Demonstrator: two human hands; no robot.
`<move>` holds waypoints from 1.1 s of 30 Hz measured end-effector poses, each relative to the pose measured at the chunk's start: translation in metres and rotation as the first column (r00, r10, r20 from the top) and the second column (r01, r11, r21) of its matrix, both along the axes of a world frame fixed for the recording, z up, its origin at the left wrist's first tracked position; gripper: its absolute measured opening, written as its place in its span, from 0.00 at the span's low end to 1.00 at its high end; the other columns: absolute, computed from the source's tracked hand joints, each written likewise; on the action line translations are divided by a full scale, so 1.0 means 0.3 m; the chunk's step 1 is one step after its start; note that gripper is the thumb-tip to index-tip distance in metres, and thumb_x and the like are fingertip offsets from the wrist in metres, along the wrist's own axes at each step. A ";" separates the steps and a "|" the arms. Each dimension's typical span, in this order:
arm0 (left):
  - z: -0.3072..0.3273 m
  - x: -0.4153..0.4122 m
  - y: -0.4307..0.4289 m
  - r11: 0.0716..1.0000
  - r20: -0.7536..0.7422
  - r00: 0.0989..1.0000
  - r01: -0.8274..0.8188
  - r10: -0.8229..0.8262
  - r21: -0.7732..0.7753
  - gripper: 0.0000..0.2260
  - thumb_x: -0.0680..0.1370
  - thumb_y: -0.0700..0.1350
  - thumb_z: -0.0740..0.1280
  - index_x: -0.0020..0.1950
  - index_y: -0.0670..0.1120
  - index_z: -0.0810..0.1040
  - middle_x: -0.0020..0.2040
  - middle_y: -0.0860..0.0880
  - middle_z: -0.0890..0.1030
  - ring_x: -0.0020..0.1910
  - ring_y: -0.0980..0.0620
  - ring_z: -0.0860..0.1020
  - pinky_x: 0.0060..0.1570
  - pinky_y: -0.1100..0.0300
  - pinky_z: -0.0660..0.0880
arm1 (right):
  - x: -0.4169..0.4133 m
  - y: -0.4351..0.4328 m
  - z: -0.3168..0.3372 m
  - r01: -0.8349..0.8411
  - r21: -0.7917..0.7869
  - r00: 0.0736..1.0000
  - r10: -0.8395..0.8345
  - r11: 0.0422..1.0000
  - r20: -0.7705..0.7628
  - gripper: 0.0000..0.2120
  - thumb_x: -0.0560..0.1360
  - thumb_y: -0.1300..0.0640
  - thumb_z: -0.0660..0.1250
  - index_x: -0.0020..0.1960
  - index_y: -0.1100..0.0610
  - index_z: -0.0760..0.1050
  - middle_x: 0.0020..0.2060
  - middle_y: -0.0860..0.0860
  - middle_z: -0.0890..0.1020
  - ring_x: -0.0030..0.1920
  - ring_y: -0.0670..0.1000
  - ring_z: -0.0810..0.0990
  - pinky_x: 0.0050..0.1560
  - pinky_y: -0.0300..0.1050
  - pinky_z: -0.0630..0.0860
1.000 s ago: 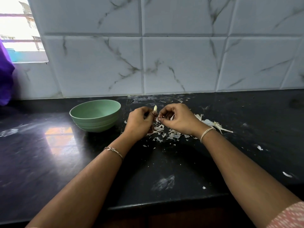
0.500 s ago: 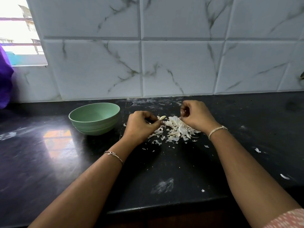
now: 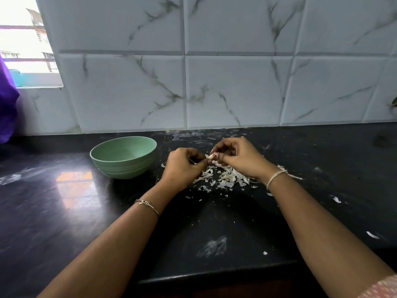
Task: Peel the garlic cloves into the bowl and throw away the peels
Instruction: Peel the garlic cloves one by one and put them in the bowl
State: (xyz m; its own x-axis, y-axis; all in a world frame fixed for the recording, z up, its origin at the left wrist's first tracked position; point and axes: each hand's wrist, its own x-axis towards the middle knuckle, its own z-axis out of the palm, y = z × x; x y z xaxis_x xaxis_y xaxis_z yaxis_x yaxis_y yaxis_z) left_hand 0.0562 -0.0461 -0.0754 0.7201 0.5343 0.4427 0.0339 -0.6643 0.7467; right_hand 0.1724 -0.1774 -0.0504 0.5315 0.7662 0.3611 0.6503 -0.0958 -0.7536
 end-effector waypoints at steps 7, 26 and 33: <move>0.006 -0.015 0.000 0.893 0.066 0.983 0.182 -0.170 -0.413 0.04 0.76 0.41 0.72 0.41 0.43 0.80 0.34 0.48 0.82 0.31 0.53 0.79 0.32 0.61 0.76 | -0.011 -0.004 -0.002 -0.067 0.116 0.932 0.104 0.991 -0.347 0.06 0.74 0.70 0.68 0.45 0.61 0.79 0.37 0.56 0.82 0.37 0.48 0.81 0.41 0.37 0.81; 0.004 0.007 -0.005 0.955 0.075 0.997 -0.002 0.026 -0.297 0.03 0.74 0.40 0.71 0.40 0.44 0.82 0.37 0.41 0.84 0.30 0.50 0.81 0.39 0.47 0.83 | -0.037 0.044 -0.029 0.141 0.199 0.981 -0.109 0.970 -0.163 0.07 0.70 0.65 0.75 0.37 0.55 0.82 0.36 0.57 0.85 0.41 0.59 0.85 0.49 0.58 0.82; -0.003 0.004 0.011 0.953 0.038 0.999 0.022 -0.011 -0.301 0.06 0.76 0.39 0.69 0.40 0.43 0.81 0.37 0.40 0.83 0.30 0.50 0.80 0.38 0.48 0.83 | -0.039 0.046 -0.034 0.128 0.198 0.980 -0.094 0.972 -0.174 0.05 0.70 0.65 0.75 0.37 0.57 0.82 0.35 0.58 0.85 0.38 0.59 0.85 0.48 0.61 0.82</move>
